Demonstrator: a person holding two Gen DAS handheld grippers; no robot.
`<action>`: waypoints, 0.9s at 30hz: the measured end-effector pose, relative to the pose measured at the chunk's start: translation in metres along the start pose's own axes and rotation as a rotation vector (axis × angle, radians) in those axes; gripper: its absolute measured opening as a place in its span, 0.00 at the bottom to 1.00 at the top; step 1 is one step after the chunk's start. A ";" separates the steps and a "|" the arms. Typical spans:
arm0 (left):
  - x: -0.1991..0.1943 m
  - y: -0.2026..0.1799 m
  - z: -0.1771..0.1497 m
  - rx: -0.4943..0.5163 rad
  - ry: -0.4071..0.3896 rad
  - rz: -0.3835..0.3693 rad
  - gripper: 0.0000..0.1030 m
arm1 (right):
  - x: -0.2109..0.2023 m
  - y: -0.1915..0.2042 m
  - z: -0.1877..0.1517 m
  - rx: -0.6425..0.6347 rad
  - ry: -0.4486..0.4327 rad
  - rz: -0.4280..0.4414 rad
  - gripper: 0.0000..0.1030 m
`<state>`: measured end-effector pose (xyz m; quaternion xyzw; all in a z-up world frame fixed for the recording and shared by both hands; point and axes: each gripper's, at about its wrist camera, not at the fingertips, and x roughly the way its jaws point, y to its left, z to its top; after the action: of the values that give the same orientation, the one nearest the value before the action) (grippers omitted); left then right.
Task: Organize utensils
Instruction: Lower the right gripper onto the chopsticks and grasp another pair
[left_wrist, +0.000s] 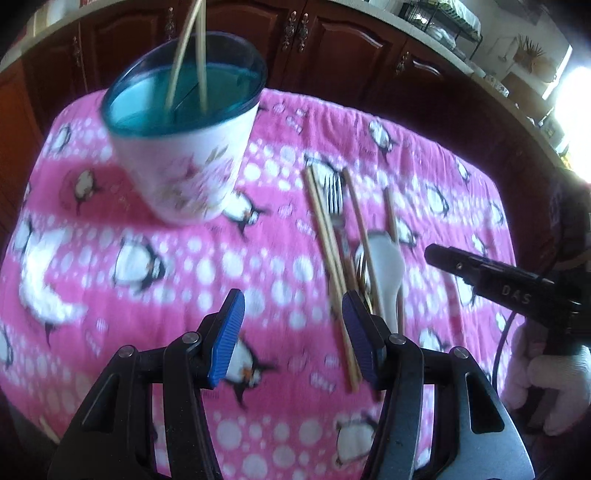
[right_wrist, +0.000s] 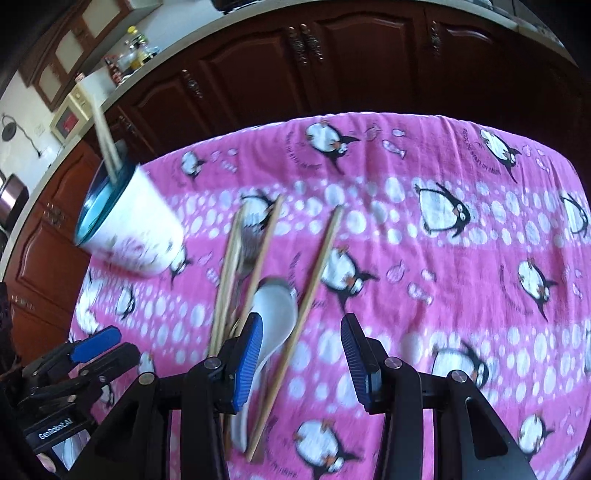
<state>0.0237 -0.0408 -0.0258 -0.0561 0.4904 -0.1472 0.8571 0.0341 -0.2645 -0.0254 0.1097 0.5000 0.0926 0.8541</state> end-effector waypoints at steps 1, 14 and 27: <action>0.003 -0.003 0.004 0.009 -0.006 0.004 0.53 | 0.003 -0.002 0.004 0.000 -0.003 -0.004 0.41; 0.060 -0.044 0.071 0.050 0.036 0.008 0.52 | 0.053 -0.033 0.053 0.064 0.024 0.048 0.32; 0.112 -0.072 0.118 0.113 0.093 0.098 0.43 | 0.063 -0.055 0.066 0.023 0.011 0.022 0.11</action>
<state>0.1644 -0.1490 -0.0403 0.0234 0.5227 -0.1347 0.8415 0.1249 -0.3069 -0.0616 0.1247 0.5045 0.0968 0.8488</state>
